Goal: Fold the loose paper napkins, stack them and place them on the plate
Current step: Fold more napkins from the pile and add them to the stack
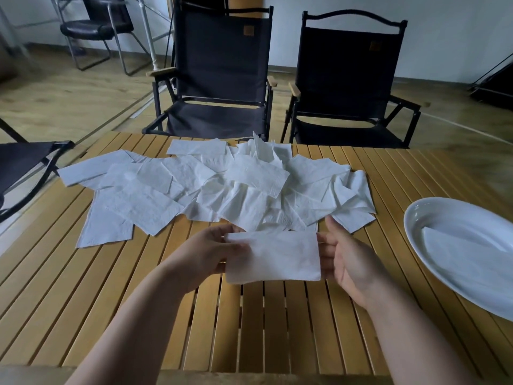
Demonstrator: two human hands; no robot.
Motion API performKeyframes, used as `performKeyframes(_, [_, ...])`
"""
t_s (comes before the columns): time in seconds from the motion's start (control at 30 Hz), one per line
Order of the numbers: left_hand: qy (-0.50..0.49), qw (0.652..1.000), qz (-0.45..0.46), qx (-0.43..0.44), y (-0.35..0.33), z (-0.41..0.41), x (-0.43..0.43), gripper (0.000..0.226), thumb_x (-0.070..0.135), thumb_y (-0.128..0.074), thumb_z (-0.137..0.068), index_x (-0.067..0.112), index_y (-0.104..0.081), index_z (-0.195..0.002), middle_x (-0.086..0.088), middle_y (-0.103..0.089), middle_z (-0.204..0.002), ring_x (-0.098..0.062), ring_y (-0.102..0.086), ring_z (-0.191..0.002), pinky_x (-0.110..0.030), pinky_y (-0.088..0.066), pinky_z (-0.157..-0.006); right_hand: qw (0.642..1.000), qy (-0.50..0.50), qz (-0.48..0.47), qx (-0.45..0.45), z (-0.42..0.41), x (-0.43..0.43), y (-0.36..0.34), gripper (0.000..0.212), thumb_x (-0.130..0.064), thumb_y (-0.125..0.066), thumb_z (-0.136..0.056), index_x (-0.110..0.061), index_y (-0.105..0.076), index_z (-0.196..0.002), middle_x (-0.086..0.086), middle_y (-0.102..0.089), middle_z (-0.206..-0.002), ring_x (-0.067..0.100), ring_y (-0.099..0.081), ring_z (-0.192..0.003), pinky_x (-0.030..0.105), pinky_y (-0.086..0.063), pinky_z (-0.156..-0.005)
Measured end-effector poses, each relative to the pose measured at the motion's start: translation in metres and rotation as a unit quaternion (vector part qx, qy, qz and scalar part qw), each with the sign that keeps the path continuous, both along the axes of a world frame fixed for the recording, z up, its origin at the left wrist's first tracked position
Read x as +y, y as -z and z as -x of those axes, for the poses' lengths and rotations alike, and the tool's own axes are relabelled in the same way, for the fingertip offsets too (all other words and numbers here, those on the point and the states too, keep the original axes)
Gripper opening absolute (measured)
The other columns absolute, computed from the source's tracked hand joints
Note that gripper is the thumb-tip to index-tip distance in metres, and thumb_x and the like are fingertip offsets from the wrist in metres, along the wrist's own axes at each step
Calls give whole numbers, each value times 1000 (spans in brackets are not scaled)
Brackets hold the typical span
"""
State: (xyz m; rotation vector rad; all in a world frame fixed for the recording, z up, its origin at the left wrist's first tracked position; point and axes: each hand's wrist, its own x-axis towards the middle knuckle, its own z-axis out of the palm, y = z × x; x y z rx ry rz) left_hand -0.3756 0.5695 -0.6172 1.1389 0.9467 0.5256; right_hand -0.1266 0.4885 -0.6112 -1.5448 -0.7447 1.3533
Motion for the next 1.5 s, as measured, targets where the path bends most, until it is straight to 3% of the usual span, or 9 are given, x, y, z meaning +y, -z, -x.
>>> performKeyframes(0.13, [24,1000,-3,7,-1,0,0,25,3,-69,-88,5,-68,-113,-15,-71,-107,-28,-70,-97,-37,-57,-82,997,-6,-42,-65,5,-2,-2,18,-28,-69,-91,-14,-77,-97,6,-78,-98,23,-75,-90,37,-56,-80])
performKeyframes(0.3, [20,999,-19,35,-8,-2,-3,29,27,-70,-84,5,-75,-102,-7,-74,-96,-19,-71,-84,-32,-60,-79,990,-27,-58,-125,7,-2,-1,12,-20,-69,-92,-11,-76,-94,6,-78,-91,23,-75,-87,38,-58,-81])
performKeyframes(0.53, [88,974,-102,182,-3,7,-1,7,22,-74,-88,17,-78,-91,-7,-74,-88,-19,-67,-74,-33,-56,-67,971,-138,48,-190,-3,-11,-2,18,-25,-73,-88,-8,-72,-88,1,-67,-69,15,-54,-53,23,-35,-40])
performKeyframes(0.77, [182,870,-262,376,13,-6,0,4,27,-72,-88,29,-74,-90,6,-70,-88,-7,-62,-67,-17,-47,-56,901,-204,116,-364,5,-7,11,14,-28,-68,-91,-16,-68,-83,6,-74,-75,13,-63,-48,32,-50,-59])
performKeyframes(0.87, [164,854,-290,401,16,-8,3,4,31,-76,-84,31,-72,-84,6,-69,-89,-14,-64,-83,-25,-52,-72,901,-198,114,-369,8,-6,12,12,-27,-68,-91,-18,-68,-83,1,-74,-70,12,-61,-47,34,-55,-68])
performKeyframes(1.03, [148,854,-299,400,20,-2,8,14,39,-78,-81,28,-72,-88,8,-67,-88,-12,-63,-81,-29,-56,-72,893,-174,115,-399,9,-4,14,15,-30,-71,-90,-19,-68,-81,0,-73,-66,11,-60,-46,30,-54,-61])
performKeyframes(1.2, [-17,860,-346,375,25,5,25,21,39,-73,-85,31,-69,-104,11,-61,-100,-6,-55,-79,-21,-40,-62,892,-27,1,-451,6,11,15,12,-37,-74,-87,-27,-66,-89,-11,-67,-81,7,-66,-75,22,-49,-60])
performKeyframes(1.37, [-99,820,-390,407,39,4,41,48,40,-70,-88,34,-57,-135,8,-50,-144,-21,-38,-131,-41,-40,-103,895,0,-80,-439,25,37,28,26,-29,-75,-87,-27,-68,-112,-13,-67,-110,7,-61,-105,23,-46,-81])
performKeyframes(1.5, [-96,804,-394,436,45,-1,45,47,42,-62,-94,39,-51,-139,9,-38,-155,-24,-26,-142,-54,-29,-111,875,-43,-101,-472,43,51,37,38,-26,-72,-88,-28,-66,-125,-11,-63,-127,10,-52,-122,22,-42,-95])
